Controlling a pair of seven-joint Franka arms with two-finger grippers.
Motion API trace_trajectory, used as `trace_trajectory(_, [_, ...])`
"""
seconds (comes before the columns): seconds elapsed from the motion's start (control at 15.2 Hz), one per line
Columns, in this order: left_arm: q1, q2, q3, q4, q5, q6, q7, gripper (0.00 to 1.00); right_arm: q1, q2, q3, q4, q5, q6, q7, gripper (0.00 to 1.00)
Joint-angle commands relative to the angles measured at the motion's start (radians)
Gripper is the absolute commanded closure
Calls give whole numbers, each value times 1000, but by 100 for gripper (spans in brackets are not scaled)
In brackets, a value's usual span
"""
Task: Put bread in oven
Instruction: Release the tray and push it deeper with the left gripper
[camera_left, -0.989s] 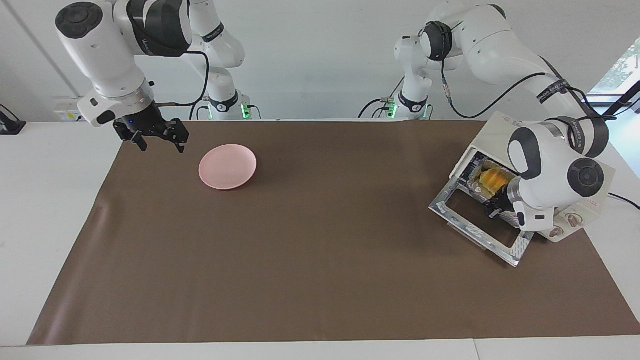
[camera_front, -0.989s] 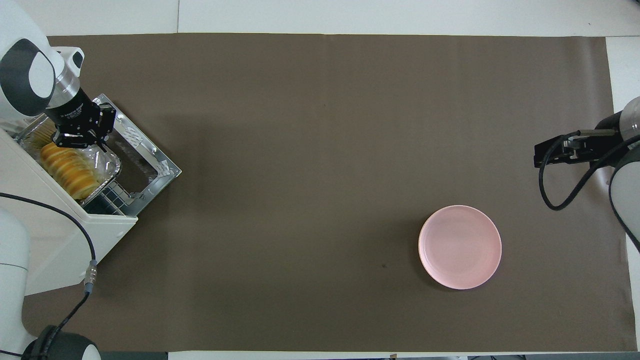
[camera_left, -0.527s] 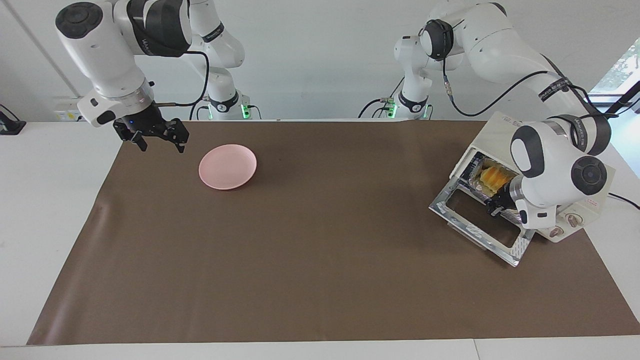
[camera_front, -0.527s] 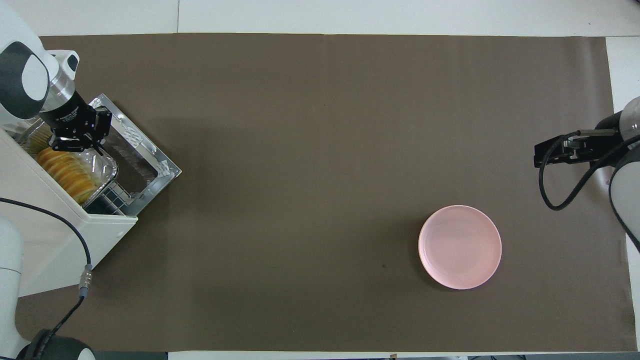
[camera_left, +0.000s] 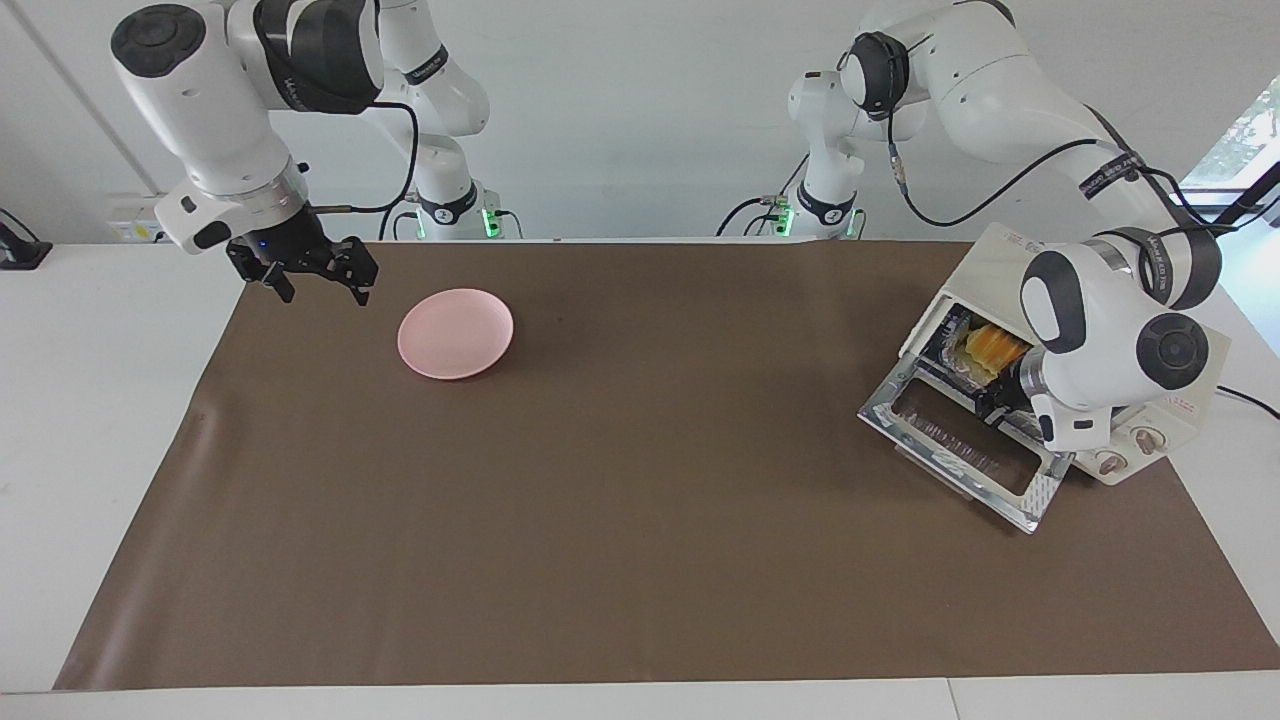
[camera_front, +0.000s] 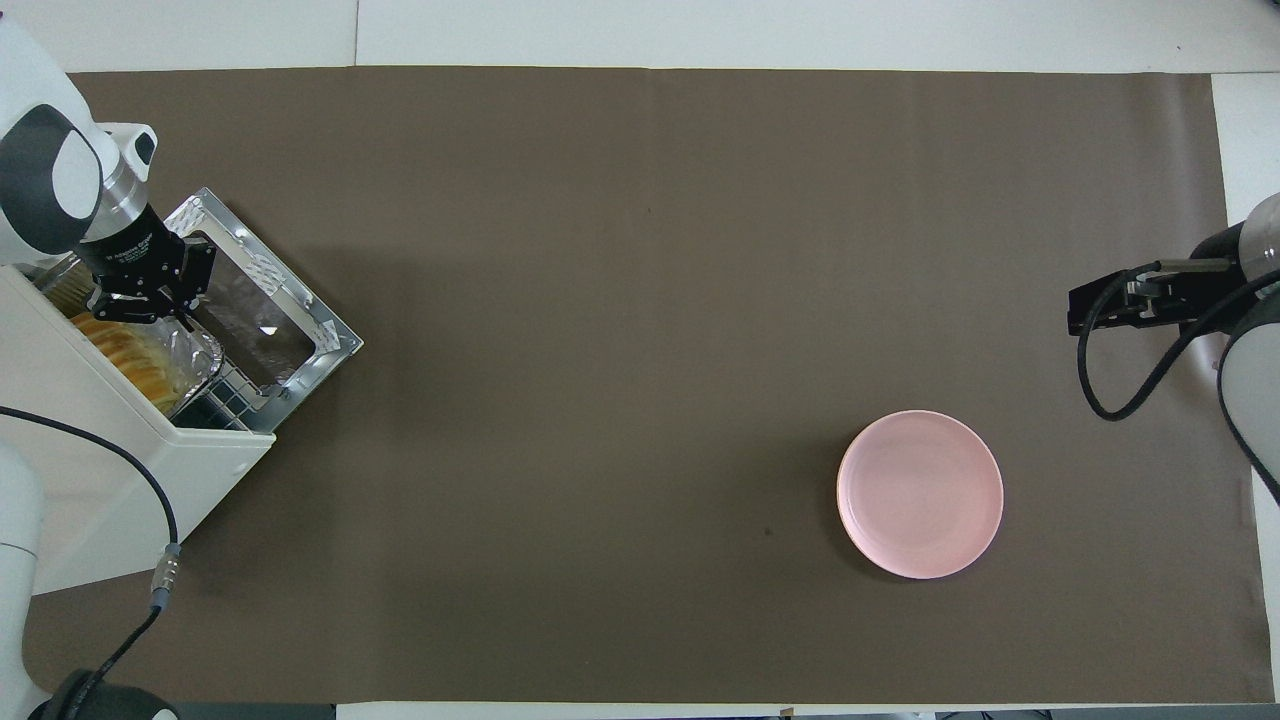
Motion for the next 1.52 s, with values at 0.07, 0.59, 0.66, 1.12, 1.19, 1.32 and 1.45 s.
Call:
trace_trajectory(0.07, [-20,-45,4,-68,30,44,1,100,-10,-20,8,-18,-9,-8,-19,0])
trace_trajectory(0.59, [-38,-87,2,-164,86,115,0,100,-10,-20,8,-16,-9,-8,-19,0])
trace_trajectory(0.66, [-44,-87,2,-164,86,116,1,100,-10,-20,8,-16,-9,-8,-19,0])
trace_trajectory(1.12, [-69,-84,2,-153,130,141,9,0,-10,-20,8,-16,-9,-8,-19,0])
trace_trajectory(1.19, [-72,-84,2,-151,149,145,9,0,-10,-20,8,-18,-9,-8,-19,0])
trace_trajectory(1.32, [-74,-82,2,-138,158,144,11,0,-10,-20,8,-18,-9,-8,-19,0])
trace_trajectory(1.45, [-74,-82,1,-128,158,144,11,0,-10,-20,8,-16,-9,-8,-19,0])
